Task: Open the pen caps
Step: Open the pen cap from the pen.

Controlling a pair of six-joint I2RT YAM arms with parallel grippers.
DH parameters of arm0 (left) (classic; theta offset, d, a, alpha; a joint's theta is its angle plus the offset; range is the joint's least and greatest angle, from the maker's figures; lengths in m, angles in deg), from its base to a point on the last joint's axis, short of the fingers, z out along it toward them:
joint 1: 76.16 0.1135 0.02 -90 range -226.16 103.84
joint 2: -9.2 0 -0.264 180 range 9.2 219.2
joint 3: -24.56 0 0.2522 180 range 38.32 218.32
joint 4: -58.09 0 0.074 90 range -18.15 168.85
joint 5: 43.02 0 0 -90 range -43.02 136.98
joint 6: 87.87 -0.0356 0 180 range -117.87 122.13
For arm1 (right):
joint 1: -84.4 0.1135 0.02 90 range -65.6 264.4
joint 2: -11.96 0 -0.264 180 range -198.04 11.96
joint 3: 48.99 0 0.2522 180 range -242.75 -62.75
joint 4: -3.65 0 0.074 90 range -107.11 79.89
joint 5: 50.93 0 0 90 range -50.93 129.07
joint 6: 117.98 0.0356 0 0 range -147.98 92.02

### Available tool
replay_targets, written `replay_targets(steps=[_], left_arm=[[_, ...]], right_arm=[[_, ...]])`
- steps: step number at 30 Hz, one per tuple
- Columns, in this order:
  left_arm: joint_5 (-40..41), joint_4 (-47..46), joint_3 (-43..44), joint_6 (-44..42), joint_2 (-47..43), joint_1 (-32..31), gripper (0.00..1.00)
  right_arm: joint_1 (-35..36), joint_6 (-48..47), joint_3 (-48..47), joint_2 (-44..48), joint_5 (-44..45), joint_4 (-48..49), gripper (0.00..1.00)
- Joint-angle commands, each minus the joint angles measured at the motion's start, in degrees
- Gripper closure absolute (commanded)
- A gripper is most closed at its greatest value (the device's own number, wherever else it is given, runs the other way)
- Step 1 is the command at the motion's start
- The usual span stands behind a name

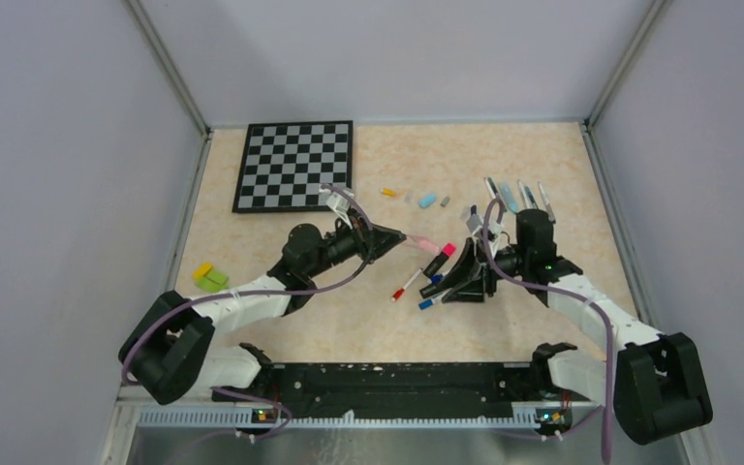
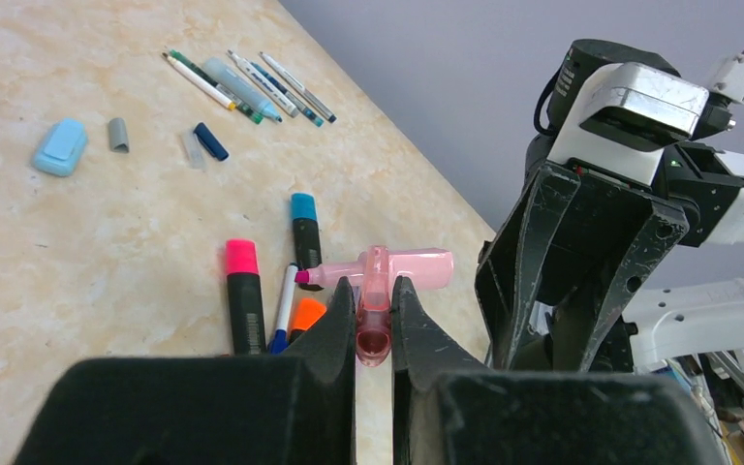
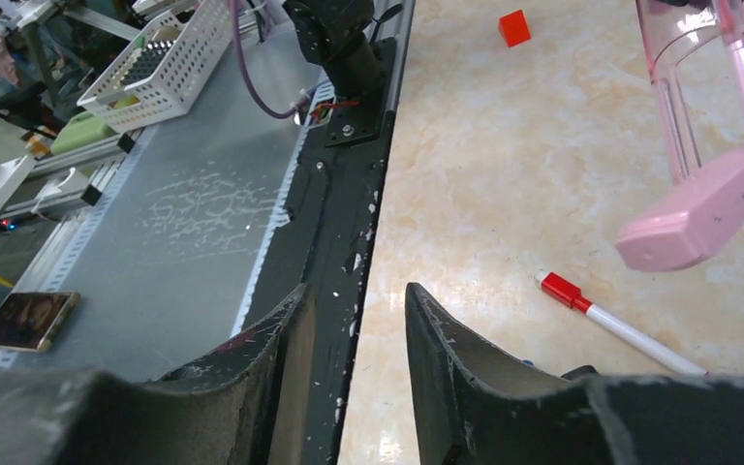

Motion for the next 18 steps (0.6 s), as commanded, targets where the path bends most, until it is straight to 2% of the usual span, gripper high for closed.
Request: replay_targets(steps=[1,2,5,6,8,10,14,18], left_arm=[[-4.4,-3.5,2.9,-0.1,1.8,-0.1,1.00],[-4.9,-3.6,3.1,0.0,2.1,-0.1,1.00],[-6.0,-2.7,3.3,-0.7,1.6,-0.1,1.00],[-6.3,-2.2,3.3,-0.9,1.3,-0.2,1.00],[-7.3,-1.9,3.4,-1.2,1.0,-0.2,1.00],[-8.9,-1.7,3.7,-1.0,1.1,-0.2,1.00],[-10.9,-1.8,3.9,0.1,1.9,-0.1,1.00],[-11.5,-1.7,4.1,0.4,2.7,-0.1,1.00]], right_arm=[[1.1,-3.0,-2.2,-0.3,3.7,0.7,0.61],[1.0,-4.3,-3.1,-0.4,6.4,-1.2,0.63],[0.1,-19.3,-8.4,-1.1,10.7,-17.5,0.76],[0.0,-21.9,-9.2,-1.3,12.3,-19.7,0.82],[0.0,-22.3,-9.1,-1.2,16.1,-19.1,0.93],[-0.1,-21.0,-8.7,-1.0,18.7,-17.0,1.00],[0.1,-20.8,-10.0,-2.2,18.4,-15.9,1.00],[1.9,-24.1,-13.4,-4.5,16.6,-19.7,1.00]])
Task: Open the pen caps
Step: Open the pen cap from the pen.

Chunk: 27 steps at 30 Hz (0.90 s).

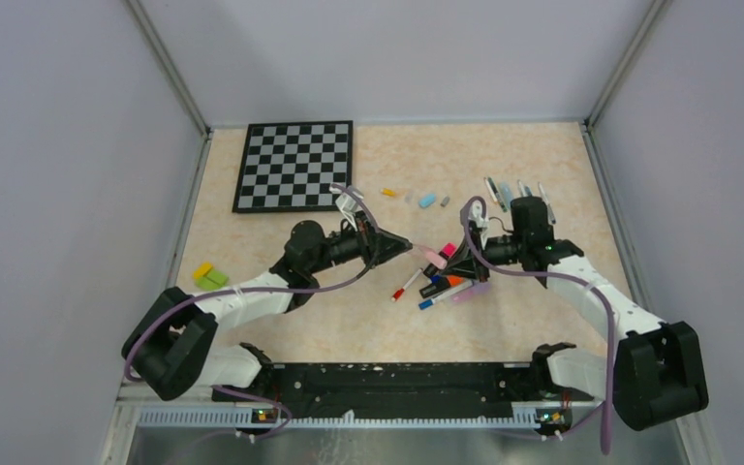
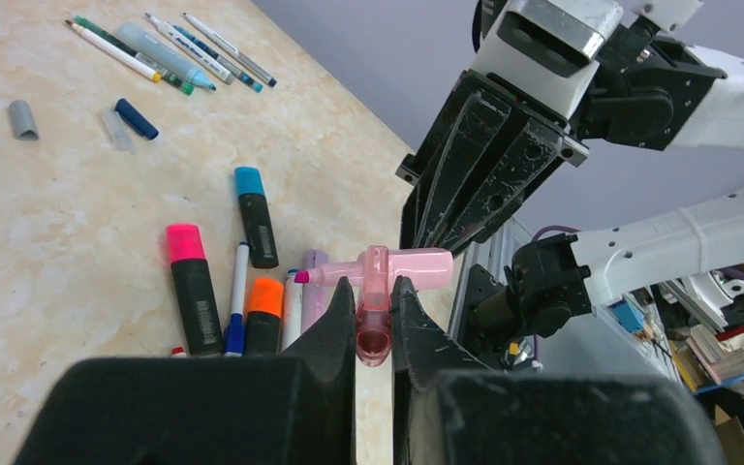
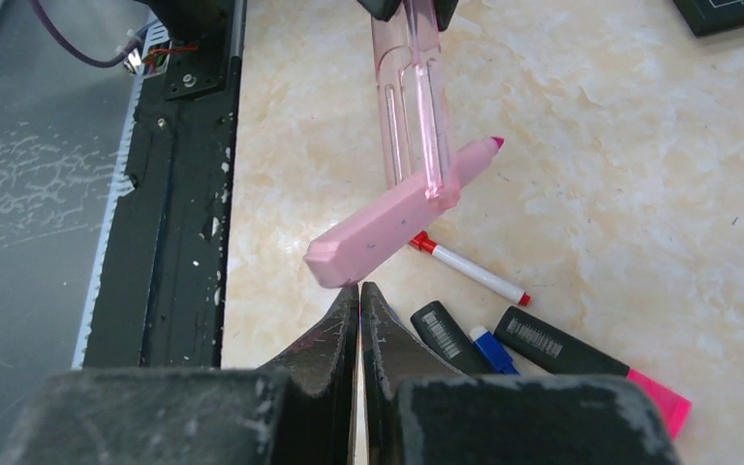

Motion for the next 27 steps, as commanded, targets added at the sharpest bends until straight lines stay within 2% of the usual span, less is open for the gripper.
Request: replay_targets(steps=[1,9,15,17,19,21,24,27], left_arm=[[-2.6,-1.6,2.2,0.3,0.9,-0.1,1.00],[-2.9,1.0,3.4,-0.7,3.6,-0.7,1.00],[-2.7,0.1,3.1,-0.3,4.1,-0.9,1.00],[-3.0,0.2,3.1,-0.5,4.0,-0.9,1.00],[-4.6,-0.3,3.6,-0.2,5.0,-0.9,1.00],[-7.3,-1.6,4.3,1.0,6.5,-1.0,1.00],[-8.3,-2.8,4.9,2.0,7.6,-1.1,1.00],[-5.1,1.6,5.3,-0.8,6.3,-0.9,1.00]], right_arm=[[2.4,-5.3,-6.2,-2.3,-0.5,-3.6,1.00],[8.3,-5.8,-10.8,-5.3,-0.5,-8.5,1.00],[9.1,0.5,-8.7,-5.7,6.5,-3.0,1.00],[7.6,6.3,-7.1,-5.6,8.2,2.3,1.00],[6.6,11.6,-6.3,-6.1,9.4,7.3,1.00],[6.5,12.1,-7.9,-8.3,8.5,7.6,1.00],[6.5,10.6,-11.5,-12.5,4.5,3.9,1.00],[6.4,0.0,-16.0,-13.5,-2.3,-9.0,1.00]])
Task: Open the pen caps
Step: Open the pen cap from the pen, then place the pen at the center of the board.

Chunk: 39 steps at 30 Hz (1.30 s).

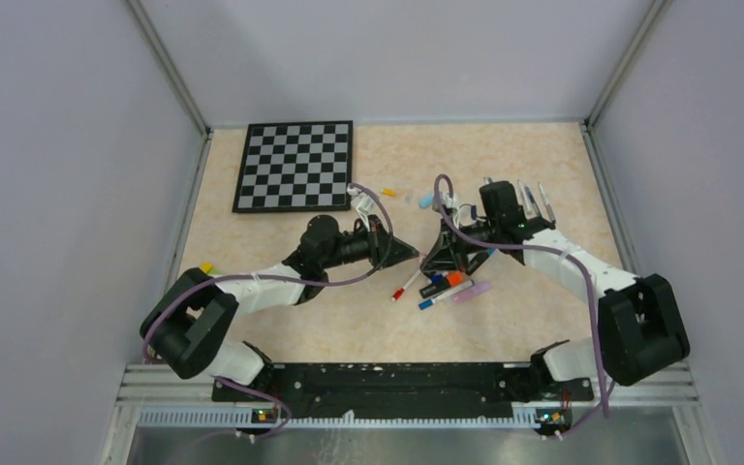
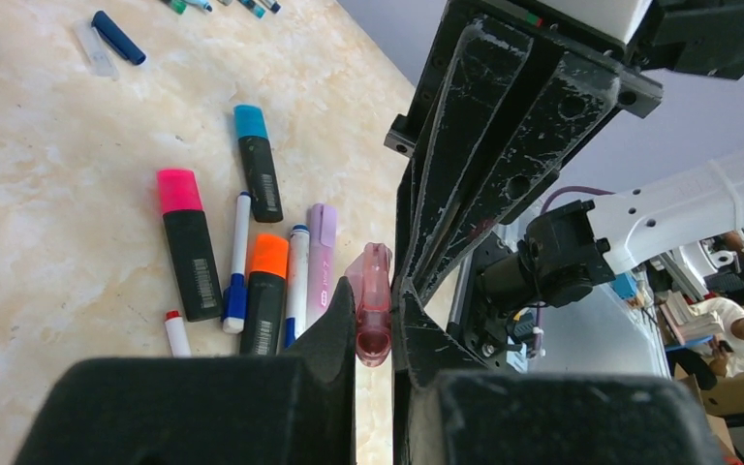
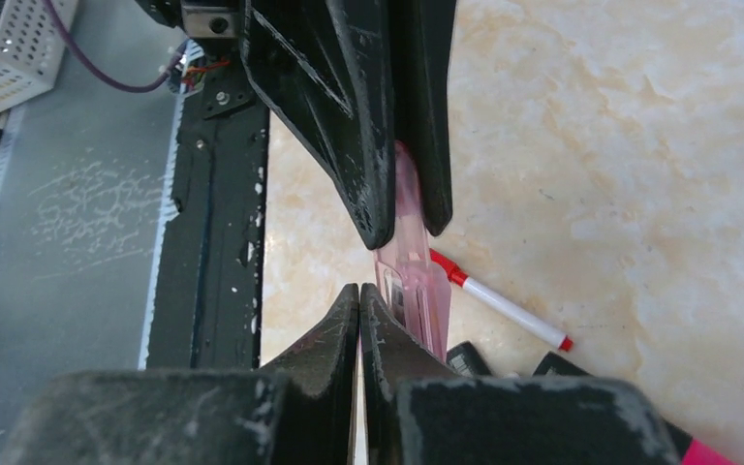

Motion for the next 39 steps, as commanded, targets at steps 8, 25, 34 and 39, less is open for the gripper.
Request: replay_targets(steps=[8,25,34,39], left_arm=[[8.9,6.3,1.4,-0.4,0.0,5.3,1.00],[5.7,-10.2,9.0,18.6,25.1,14.8,0.96],[-1.5,-18.3,14.3,27.0,29.9,13.2,1.00],[4.5,-20.2,13.4,28.7,31.3,12.3,1.00]], right_arm=[[-14.6,-5.6,0.3,9.1,-13.7,-7.2,1.00],[-18.5,-3.7,6.3,12.2,-8.4,-1.3,0.98],[-24.1,-4.2,3.8,13.0,-8.1,-4.2,0.98],[-28.8,1.7,6.1,14.9,-10.0,1.6,0.97]])
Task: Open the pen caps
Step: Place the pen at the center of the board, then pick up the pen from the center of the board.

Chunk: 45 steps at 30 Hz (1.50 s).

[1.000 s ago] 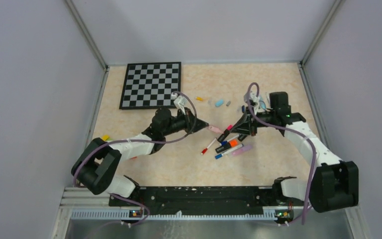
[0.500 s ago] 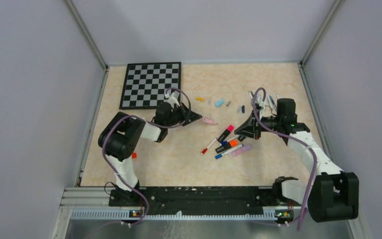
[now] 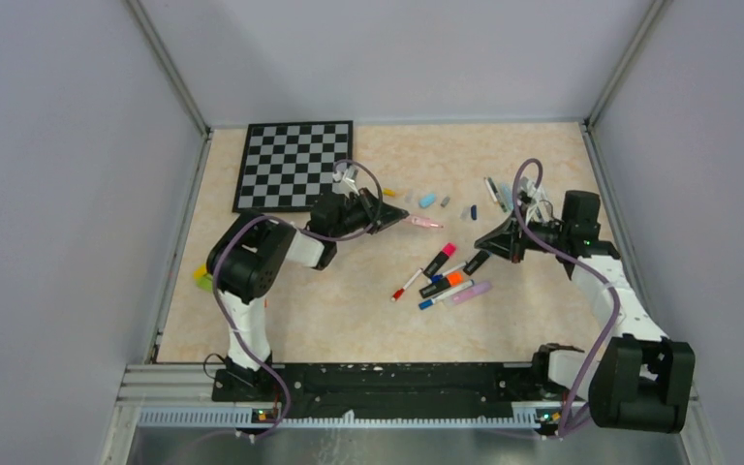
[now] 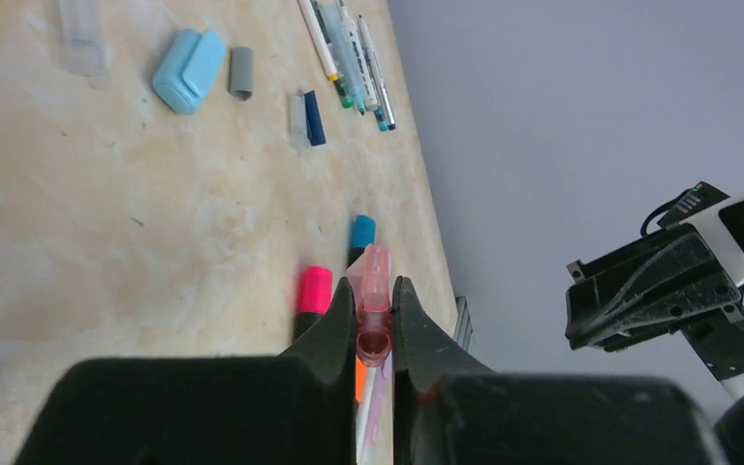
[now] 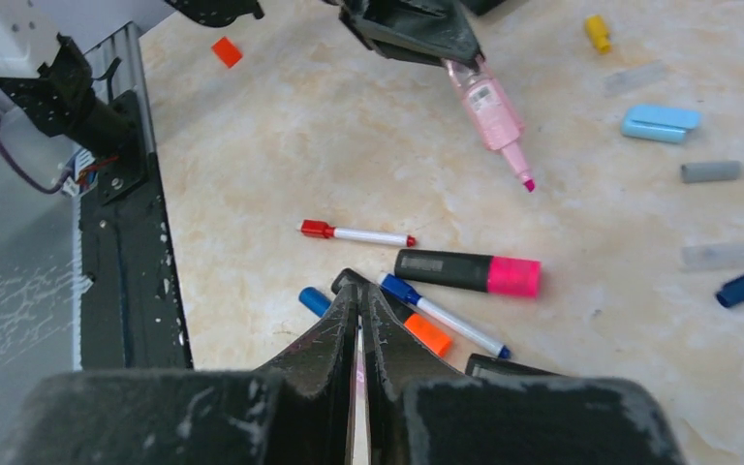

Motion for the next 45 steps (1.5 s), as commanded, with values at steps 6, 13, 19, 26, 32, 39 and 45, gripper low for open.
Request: replay_targets(steps=[6,13,19,26,32,39,45], left_arm=[[6.4,-5.3,-0.6,2.1,1.1,-0.5,0.98],[10.6,7.7,-2.9,-6.1,-1.8,1.1,0.83],[11.6,14.9,-2.7,-10.8,-4.7,2.3,0.52],[23.0,33.6,-4.5,-25.6,-20.7,2.3,0.15],[21.6,37.0,-12.7,-31.6,-35.7,2.3,0.01],[8.3,36.6,-20.2,-28.8,-47.7,2.4,0.02],[11.6,51.8,-16.4,-34.2,-49.0,-7.5,0.09]], right_arm=[[-2.5,3.5,-0.4,2.1,-1.7,5.1,0.97],[-2.5,3.4,-0.3,2.1,-1.4,5.1,0.97],[-2.5,3.3,0.0,2.1,-1.3,5.2,0.97],[-2.5,2.8,0.0,2.0,-1.5,4.9,0.96],[-2.5,-2.9,0.0,2.4,-1.3,1.6,0.96],[-2.6,-11.0,0.1,3.6,1.1,-3.1,0.88],[-3.2,-15.1,0.3,3.7,2.1,-5.8,0.83]])
